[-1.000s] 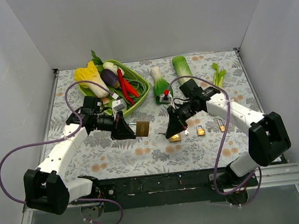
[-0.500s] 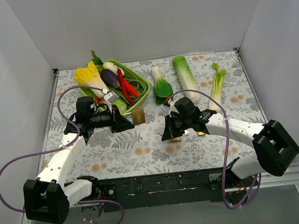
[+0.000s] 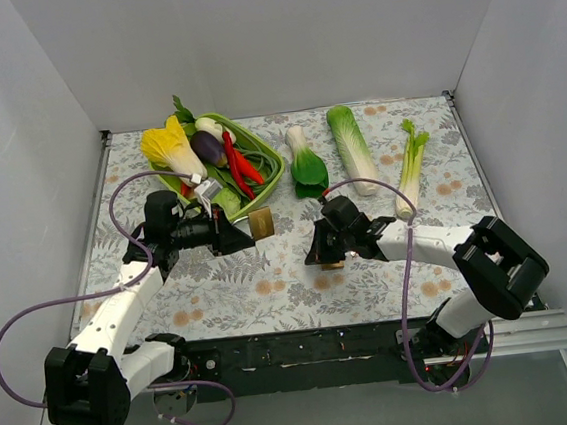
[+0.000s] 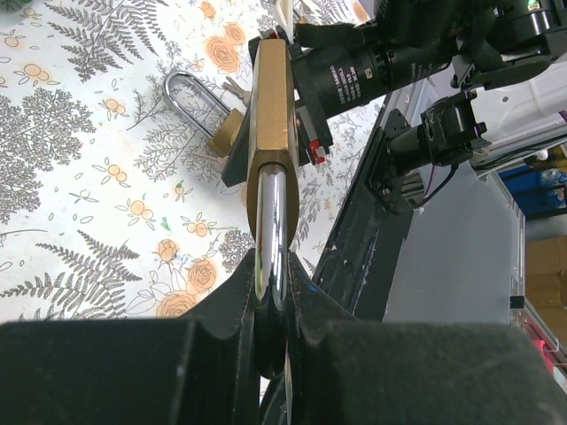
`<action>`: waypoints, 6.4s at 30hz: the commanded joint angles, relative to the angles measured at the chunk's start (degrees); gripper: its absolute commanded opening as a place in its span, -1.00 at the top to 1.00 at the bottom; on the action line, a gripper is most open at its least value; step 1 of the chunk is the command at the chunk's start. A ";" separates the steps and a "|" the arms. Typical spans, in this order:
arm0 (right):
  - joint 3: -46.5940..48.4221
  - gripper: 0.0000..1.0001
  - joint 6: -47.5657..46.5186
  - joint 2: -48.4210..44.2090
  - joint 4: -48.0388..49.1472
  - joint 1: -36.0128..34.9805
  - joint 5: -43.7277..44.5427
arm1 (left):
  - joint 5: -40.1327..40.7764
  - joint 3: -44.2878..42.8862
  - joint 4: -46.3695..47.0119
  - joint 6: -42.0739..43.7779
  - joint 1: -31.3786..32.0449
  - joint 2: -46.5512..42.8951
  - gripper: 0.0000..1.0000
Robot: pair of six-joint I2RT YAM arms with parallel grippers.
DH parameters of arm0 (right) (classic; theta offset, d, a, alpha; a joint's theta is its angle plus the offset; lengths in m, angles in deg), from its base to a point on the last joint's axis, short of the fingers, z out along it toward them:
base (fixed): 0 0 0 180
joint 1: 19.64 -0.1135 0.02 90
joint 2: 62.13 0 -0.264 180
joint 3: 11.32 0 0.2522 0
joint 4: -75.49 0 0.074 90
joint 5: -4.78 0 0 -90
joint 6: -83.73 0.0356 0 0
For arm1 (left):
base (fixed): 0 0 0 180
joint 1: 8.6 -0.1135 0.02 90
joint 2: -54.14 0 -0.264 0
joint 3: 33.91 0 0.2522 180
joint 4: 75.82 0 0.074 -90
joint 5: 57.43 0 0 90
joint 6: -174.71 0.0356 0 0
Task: Lock with the key
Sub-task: Place the key at the center of the board, then place the lock at the center of the board.
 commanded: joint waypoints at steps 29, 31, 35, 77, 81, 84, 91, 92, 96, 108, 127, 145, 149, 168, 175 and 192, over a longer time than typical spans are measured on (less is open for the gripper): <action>6.90 -0.13 3.57 5.67 -5.09 0.87 0.48 | -3.43 0.09 4.58 1.14 -0.07 -1.52 1.00; 7.61 -0.19 3.31 4.79 -6.84 0.87 0.91 | -3.61 -0.09 4.58 1.14 -0.16 -1.08 1.00; 9.45 -0.56 -1.32 2.33 -7.38 0.87 -0.66 | -3.96 -0.53 4.32 0.17 -0.16 -0.03 1.00; 34.07 -0.96 -82.12 -1.46 -26.19 -7.56 -15.70 | -14.86 -10.20 -8.35 -2.73 6.79 12.02 1.00; 33.80 -0.96 -82.38 -0.92 -25.93 -8.36 -13.50 | -15.03 -9.67 -7.03 -4.40 6.79 11.76 1.00; 32.32 -0.96 -82.47 -1.62 -24.96 -9.32 -12.53 | -15.12 -9.41 -5.71 -5.63 6.79 11.67 1.00; 30.90 -0.92 -81.95 -1.98 -21.97 -10.99 -8.15 | -15.30 -9.32 -4.74 -6.60 6.78 11.67 1.00; 30.99 -0.85 -81.86 -1.89 -21.88 -11.26 -7.70 | -15.38 -9.23 -4.82 -6.69 6.70 11.67 1.00; 30.90 -0.59 -81.42 -1.45 -21.62 -11.26 -6.38 | -15.47 -9.05 -4.82 -6.77 6.70 11.32 1.00; 32.04 0.97 -74.51 -0.75 -22.67 -11.26 -5.06 | -13.54 -8.17 -4.47 -9.06 3.10 8.95 -0.15; 30.90 0.97 -14.55 7.24 -27.42 -7.30 6.81 | 11.95 -13.89 -3.24 -13.80 -10.70 -4.85 -0.96; 40.13 0.97 -1.09 24.21 -29.09 -8.00 10.50 | 11.86 -14.86 -10.28 -9.50 -11.50 -6.61 -0.96; 40.66 0.97 -0.39 26.14 -29.00 -8.44 10.50 | 10.81 -13.10 -8.52 -11.25 -11.50 -7.58 -0.96; 42.15 -0.69 5.33 28.96 -37.35 -11.70 21.22 | 11.60 -14.24 -10.19 -8.97 -11.58 -5.91 -0.96; 43.03 -0.80 2.61 27.29 -35.51 -11.70 20.87 | 10.81 -15.03 -9.31 -9.76 -11.58 -3.98 -0.96; 42.16 -0.92 -16.71 9.81 -24.97 -4.76 22.19 | 17.74 -39.80 -36.63 2.10 -11.67 18.16 -0.96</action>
